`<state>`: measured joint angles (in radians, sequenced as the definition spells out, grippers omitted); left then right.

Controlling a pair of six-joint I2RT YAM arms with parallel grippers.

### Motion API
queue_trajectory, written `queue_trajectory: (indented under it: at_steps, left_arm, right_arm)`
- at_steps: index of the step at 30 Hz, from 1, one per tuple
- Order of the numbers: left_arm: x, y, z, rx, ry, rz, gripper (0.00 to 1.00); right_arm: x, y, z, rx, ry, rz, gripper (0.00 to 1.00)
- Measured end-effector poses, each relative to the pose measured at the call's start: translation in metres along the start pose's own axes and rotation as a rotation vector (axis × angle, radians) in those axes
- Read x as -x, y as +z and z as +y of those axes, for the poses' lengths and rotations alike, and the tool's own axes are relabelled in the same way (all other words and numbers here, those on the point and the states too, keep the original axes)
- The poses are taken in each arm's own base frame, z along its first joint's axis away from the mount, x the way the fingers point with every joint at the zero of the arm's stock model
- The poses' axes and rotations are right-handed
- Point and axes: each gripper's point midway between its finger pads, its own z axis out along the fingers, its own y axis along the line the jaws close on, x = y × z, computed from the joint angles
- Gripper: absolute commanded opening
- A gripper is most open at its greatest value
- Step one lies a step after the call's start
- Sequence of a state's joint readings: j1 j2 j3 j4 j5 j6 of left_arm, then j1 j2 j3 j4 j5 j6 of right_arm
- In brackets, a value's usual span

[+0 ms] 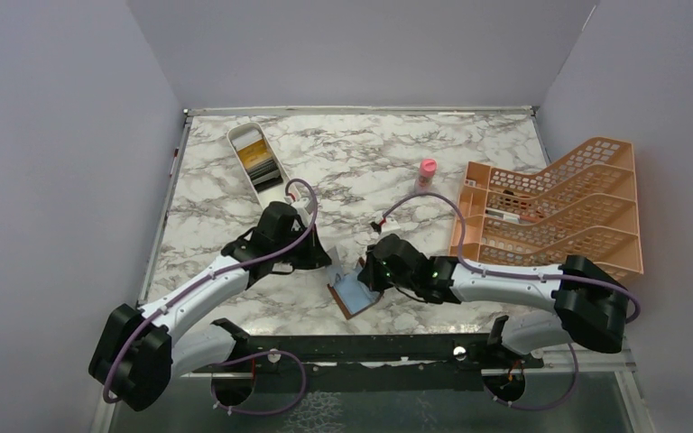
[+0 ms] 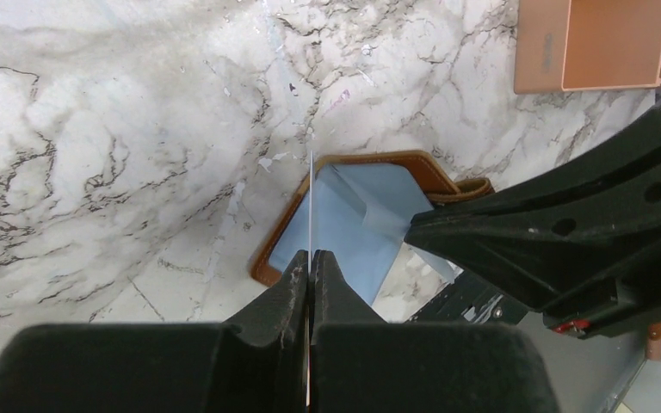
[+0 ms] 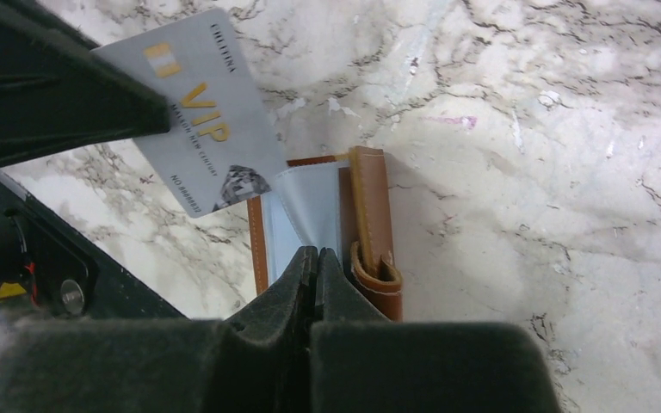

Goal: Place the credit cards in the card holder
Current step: Open the card holder at the center of the board.

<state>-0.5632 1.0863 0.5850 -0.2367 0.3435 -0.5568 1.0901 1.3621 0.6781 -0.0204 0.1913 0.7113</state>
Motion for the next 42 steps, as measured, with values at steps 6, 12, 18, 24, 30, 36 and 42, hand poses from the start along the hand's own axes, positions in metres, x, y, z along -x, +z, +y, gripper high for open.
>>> queue_trajectory:
  at_steps: [6, 12, 18, 24, 30, 36, 42]
  left_arm:
    - [-0.009, 0.003, -0.004, -0.046, -0.023, 0.023, 0.00]
    - [-0.019, 0.011, -0.008, -0.100, -0.060, 0.053, 0.00]
    - [-0.013, 0.015, -0.017, -0.148, -0.075, 0.040, 0.00]
    - [-0.011, 0.021, -0.019, -0.165, -0.099, 0.040, 0.00]
    - [-0.020, 0.028, -0.020, -0.188, -0.134, 0.044, 0.00]
    - [-0.022, 0.034, -0.021, -0.205, -0.182, 0.037, 0.00]
    - [-0.017, 0.039, -0.026, -0.221, -0.189, 0.032, 0.00]
  right_arm:
    - [-0.003, 0.003, -0.014, -0.016, 0.073, 0.005, 0.01]
    - [-0.005, 0.002, -0.017, -0.010, 0.108, 0.001, 0.01]
    - [-0.003, -0.001, -0.019, -0.002, 0.127, -0.007, 0.01]
    - [0.000, -0.003, -0.020, 0.005, 0.134, -0.017, 0.01]
    - [0.001, -0.003, -0.021, 0.006, 0.137, -0.022, 0.05]
    - [0.003, -0.006, -0.022, -0.016, 0.110, 0.000, 0.30]
    - [0.017, -0.020, -0.016, -0.033, 0.049, 0.017, 0.60]
